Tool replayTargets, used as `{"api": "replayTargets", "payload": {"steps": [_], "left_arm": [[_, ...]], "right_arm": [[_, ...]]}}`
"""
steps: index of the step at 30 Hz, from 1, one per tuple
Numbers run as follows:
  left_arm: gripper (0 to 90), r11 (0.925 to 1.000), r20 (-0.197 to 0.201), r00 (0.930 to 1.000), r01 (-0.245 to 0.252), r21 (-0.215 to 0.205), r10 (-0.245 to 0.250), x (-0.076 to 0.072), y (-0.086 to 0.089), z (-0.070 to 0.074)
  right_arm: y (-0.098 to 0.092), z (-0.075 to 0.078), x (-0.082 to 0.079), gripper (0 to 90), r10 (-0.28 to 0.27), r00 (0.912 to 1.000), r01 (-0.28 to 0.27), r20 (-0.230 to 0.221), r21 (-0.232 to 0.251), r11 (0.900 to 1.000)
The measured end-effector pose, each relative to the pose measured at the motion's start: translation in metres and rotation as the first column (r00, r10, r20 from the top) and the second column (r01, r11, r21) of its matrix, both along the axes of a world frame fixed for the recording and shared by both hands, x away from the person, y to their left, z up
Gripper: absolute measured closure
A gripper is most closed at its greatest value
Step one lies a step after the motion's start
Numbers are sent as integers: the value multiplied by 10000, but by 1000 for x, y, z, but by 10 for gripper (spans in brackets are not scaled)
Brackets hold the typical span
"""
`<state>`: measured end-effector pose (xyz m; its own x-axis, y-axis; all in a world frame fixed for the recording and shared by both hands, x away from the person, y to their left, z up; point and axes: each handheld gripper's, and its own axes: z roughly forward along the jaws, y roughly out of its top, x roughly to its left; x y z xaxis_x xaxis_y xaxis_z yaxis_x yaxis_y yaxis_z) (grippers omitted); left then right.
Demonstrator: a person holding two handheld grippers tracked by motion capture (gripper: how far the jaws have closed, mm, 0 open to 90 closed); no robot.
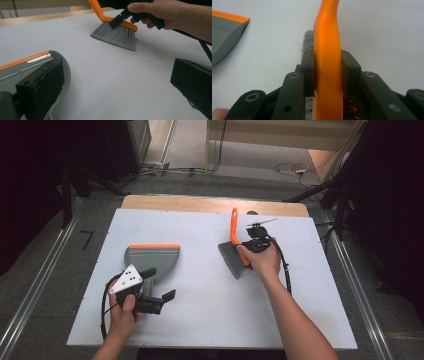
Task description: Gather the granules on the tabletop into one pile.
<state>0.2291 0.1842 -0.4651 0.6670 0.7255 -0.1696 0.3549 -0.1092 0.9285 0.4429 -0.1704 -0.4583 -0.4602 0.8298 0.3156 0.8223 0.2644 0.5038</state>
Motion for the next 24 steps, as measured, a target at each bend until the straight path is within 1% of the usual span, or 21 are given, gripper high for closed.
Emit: {"api": "replayTargets", "payload": {"steps": [7, 16, 19, 24], "left_arm": [[0, 10000, -15, 10000, -20, 20, 20, 0, 1, 0], [0, 10000, -1, 10000, -11, 19, 11, 0, 1, 0], [0, 10000, 5, 10000, -13, 11, 13, 0, 1, 0], [0, 10000, -7, 10000, -19, 21, 19, 0, 1, 0]], "right_arm": [[-11, -1, -1, 673, -109, 9999, 110, 77, -105, 9999], [-24, -2, -2, 673, -340, 9994, 340, 36, 25, 9994], [-28, -1, -1, 673, -342, 9994, 342, 65, -55, 9994], [-31, -1, -2, 673, -428, 9991, 428, 59, -35, 9991]]}}
